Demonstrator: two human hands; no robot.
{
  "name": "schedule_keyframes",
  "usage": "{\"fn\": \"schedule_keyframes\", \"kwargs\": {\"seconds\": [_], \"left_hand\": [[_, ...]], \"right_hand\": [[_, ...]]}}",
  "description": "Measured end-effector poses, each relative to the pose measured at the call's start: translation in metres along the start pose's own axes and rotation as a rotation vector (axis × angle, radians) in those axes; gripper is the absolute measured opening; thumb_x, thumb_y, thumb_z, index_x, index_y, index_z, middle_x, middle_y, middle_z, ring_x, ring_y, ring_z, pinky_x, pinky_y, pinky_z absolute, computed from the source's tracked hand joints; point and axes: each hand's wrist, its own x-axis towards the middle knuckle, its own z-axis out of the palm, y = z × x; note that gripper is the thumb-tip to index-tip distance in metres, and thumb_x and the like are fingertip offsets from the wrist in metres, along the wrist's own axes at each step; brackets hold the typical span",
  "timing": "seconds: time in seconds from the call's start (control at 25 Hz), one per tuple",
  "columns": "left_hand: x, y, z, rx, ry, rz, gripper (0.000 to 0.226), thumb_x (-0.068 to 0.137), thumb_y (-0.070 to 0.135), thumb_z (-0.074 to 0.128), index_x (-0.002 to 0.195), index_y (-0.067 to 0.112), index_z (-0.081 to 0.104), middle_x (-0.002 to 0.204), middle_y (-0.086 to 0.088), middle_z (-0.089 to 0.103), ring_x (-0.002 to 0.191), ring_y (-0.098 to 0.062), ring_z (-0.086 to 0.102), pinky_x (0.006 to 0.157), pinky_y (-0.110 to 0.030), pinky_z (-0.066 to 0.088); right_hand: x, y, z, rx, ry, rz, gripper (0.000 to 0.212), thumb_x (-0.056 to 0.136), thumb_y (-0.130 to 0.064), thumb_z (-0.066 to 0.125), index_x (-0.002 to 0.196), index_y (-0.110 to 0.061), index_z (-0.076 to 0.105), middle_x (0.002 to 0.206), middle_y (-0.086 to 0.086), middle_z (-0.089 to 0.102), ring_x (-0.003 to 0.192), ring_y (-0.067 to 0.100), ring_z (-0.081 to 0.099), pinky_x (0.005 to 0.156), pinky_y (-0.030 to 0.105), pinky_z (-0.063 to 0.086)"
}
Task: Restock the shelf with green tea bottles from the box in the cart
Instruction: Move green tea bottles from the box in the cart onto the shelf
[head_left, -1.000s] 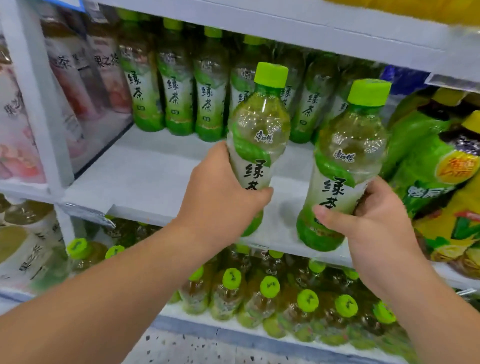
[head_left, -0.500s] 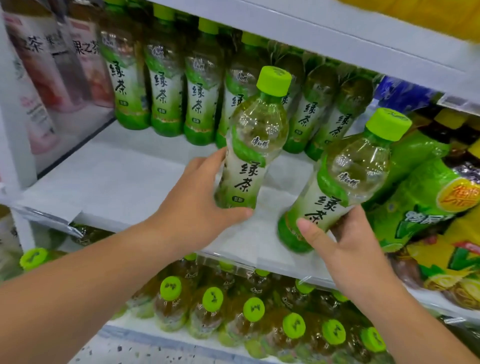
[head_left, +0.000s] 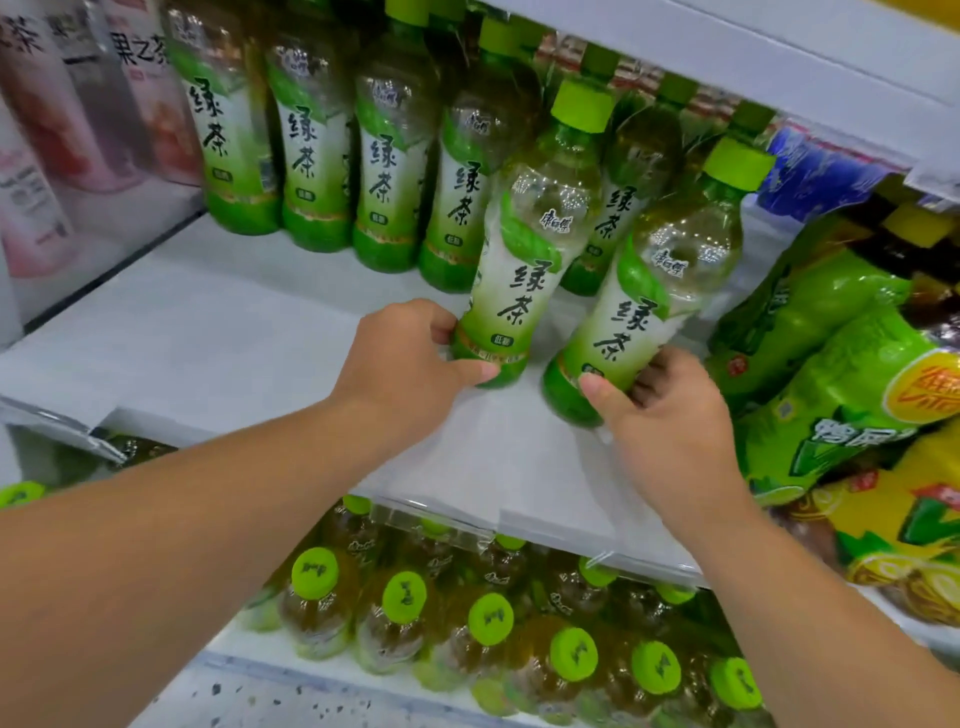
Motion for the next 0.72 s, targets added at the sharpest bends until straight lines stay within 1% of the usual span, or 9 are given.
{"fn": "schedule_keyframes", "kwargs": {"seconds": [0.08,0.12,0.16,0.24,0.36,0.48,0.56,0.64,0.72], "left_hand": [[0.012,0.004,0.007,-0.020,-0.002,0.009,0.032,0.075,0.030,0.087,0.101,0.016,0.077,0.091,0.002,0.073,0.076,-0.018,0.068,0.071,-0.033,0.059],[0.018,0.005,0.010,-0.016,-0.006,0.013,0.029,0.076,0.031,0.087,0.099,0.015,0.078,0.087,-0.003,0.074,0.074,-0.022,0.069,0.069,-0.041,0.061],[0.024,0.006,0.013,0.002,-0.018,0.018,0.026,0.078,0.032,0.085,0.097,0.015,0.079,0.082,-0.007,0.073,0.072,-0.026,0.070,0.066,-0.044,0.061],[0.038,0.008,0.020,0.066,-0.056,0.036,0.024,0.082,0.034,0.081,0.096,0.014,0.078,0.074,-0.010,0.069,0.069,-0.028,0.069,0.064,-0.045,0.061],[0.055,0.012,0.030,0.117,-0.068,0.067,0.029,0.083,0.034,0.079,0.094,0.008,0.072,0.079,-0.014,0.067,0.078,-0.033,0.068,0.068,-0.047,0.060],[0.066,0.011,0.040,0.024,0.020,0.007,0.034,0.078,0.032,0.085,0.090,0.010,0.061,0.089,-0.016,0.069,0.079,-0.035,0.070,0.070,-0.050,0.060],[0.069,0.012,0.043,-0.021,0.063,-0.042,0.037,0.076,0.035,0.087,0.083,0.010,0.060,0.084,-0.014,0.070,0.076,-0.034,0.070,0.070,-0.050,0.060],[0.072,0.013,0.045,0.049,0.058,-0.041,0.034,0.079,0.040,0.083,0.078,0.012,0.064,0.076,-0.011,0.069,0.072,-0.032,0.069,0.072,-0.046,0.059],[0.073,0.018,0.045,0.171,0.047,-0.048,0.031,0.084,0.048,0.075,0.079,0.017,0.069,0.072,-0.006,0.069,0.073,-0.029,0.067,0.073,-0.039,0.058]], "right_hand": [[0.014,-0.003,0.006,0.069,0.015,0.020,0.042,0.082,-0.007,0.078,0.117,-0.010,0.055,0.103,-0.004,0.071,0.090,-0.004,0.069,0.079,0.015,0.057],[0.021,-0.003,0.008,0.085,0.018,0.019,0.041,0.083,-0.006,0.078,0.117,-0.009,0.055,0.103,-0.003,0.071,0.091,-0.002,0.069,0.080,0.015,0.056],[0.028,-0.002,0.010,0.089,0.019,0.016,0.039,0.083,-0.005,0.077,0.116,-0.009,0.056,0.103,-0.002,0.071,0.093,0.001,0.069,0.082,0.017,0.056],[0.042,0.001,0.013,0.091,0.027,0.018,0.032,0.084,-0.005,0.076,0.109,-0.013,0.059,0.100,-0.005,0.072,0.094,0.005,0.070,0.087,0.024,0.057],[0.059,0.008,0.018,0.147,0.058,0.023,0.027,0.085,-0.006,0.075,0.104,-0.018,0.060,0.097,-0.010,0.071,0.094,0.005,0.070,0.091,0.029,0.056],[0.070,0.016,0.026,0.186,0.089,0.010,0.026,0.088,-0.006,0.072,0.111,-0.018,0.065,0.098,-0.011,0.073,0.092,0.001,0.070,0.087,0.022,0.056],[0.073,0.021,0.029,0.218,0.094,-0.014,0.028,0.090,-0.005,0.070,0.116,-0.015,0.068,0.099,-0.007,0.074,0.091,0.002,0.071,0.083,0.016,0.055],[0.077,0.025,0.030,0.236,0.077,-0.038,0.027,0.090,-0.005,0.069,0.113,-0.019,0.067,0.101,-0.005,0.075,0.094,0.004,0.072,0.085,0.017,0.055],[0.083,0.028,0.031,0.201,0.078,-0.024,0.025,0.090,-0.011,0.071,0.112,-0.021,0.065,0.101,-0.006,0.073,0.093,0.003,0.071,0.088,0.020,0.056]]}}
